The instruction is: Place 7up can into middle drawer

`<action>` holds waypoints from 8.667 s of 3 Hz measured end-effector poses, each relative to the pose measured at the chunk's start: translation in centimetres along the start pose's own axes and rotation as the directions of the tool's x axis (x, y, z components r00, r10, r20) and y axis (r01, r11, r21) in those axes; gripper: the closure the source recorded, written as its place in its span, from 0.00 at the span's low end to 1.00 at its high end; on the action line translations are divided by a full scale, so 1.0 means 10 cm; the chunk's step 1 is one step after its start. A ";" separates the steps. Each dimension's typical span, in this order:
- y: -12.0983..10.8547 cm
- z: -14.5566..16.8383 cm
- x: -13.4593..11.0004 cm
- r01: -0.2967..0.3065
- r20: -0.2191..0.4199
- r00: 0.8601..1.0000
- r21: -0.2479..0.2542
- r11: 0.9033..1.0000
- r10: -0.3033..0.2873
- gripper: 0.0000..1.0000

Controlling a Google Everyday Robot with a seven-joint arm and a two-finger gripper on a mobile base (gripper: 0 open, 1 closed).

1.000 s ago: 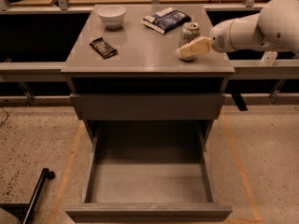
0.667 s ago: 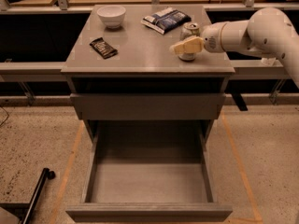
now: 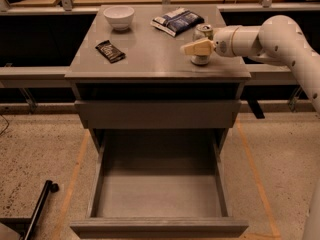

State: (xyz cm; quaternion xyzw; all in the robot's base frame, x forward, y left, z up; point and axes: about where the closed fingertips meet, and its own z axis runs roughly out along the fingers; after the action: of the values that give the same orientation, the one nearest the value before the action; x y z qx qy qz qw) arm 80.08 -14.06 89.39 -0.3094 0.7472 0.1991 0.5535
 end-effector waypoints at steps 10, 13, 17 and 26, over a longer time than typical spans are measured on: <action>1.55 -2.30 1.17 -0.059 -0.337 0.941 -0.218 0.974 -0.019 1.00; 2.08 -1.47 2.96 -0.211 -0.295 0.950 -0.348 0.913 0.107 1.00; 2.37 -1.03 3.64 -0.167 -0.313 0.949 -0.418 0.893 0.031 1.00; 2.39 -0.14 4.77 0.006 -0.180 0.980 -0.418 0.909 -0.089 0.00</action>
Offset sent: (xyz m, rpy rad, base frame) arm -0.0849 -0.0600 0.0028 -0.1937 0.0131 -0.0303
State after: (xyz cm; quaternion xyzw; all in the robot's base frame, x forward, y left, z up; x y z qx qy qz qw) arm 53.41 -9.10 43.37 -0.4562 0.7306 0.3082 0.4038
